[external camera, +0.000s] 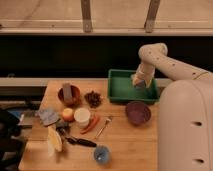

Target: Place sponge in purple bowl

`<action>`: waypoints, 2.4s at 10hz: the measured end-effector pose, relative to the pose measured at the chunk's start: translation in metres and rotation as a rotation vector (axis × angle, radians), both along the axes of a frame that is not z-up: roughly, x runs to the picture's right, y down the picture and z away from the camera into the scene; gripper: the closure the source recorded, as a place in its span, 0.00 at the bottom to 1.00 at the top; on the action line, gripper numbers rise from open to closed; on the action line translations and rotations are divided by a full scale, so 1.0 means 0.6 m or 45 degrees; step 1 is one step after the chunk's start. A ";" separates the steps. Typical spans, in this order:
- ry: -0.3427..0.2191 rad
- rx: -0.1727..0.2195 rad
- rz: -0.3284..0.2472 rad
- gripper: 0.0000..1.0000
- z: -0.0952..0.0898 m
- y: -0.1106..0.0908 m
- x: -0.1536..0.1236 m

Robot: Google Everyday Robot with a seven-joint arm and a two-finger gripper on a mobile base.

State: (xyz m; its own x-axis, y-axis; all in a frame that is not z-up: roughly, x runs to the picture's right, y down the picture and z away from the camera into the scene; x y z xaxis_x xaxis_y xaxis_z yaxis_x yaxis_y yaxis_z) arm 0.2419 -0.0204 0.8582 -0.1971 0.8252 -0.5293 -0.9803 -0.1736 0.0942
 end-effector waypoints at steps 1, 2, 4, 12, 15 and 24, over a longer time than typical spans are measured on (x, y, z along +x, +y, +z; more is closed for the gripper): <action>0.016 -0.025 0.022 1.00 -0.017 0.019 -0.003; 0.030 -0.050 0.051 1.00 -0.035 0.037 -0.010; 0.057 -0.114 0.126 1.00 -0.070 0.078 -0.023; 0.191 -0.493 0.421 0.60 -0.161 0.250 -0.063; 0.218 -0.500 0.461 0.32 -0.149 0.261 -0.054; 0.195 -0.432 0.413 0.26 -0.090 0.219 -0.031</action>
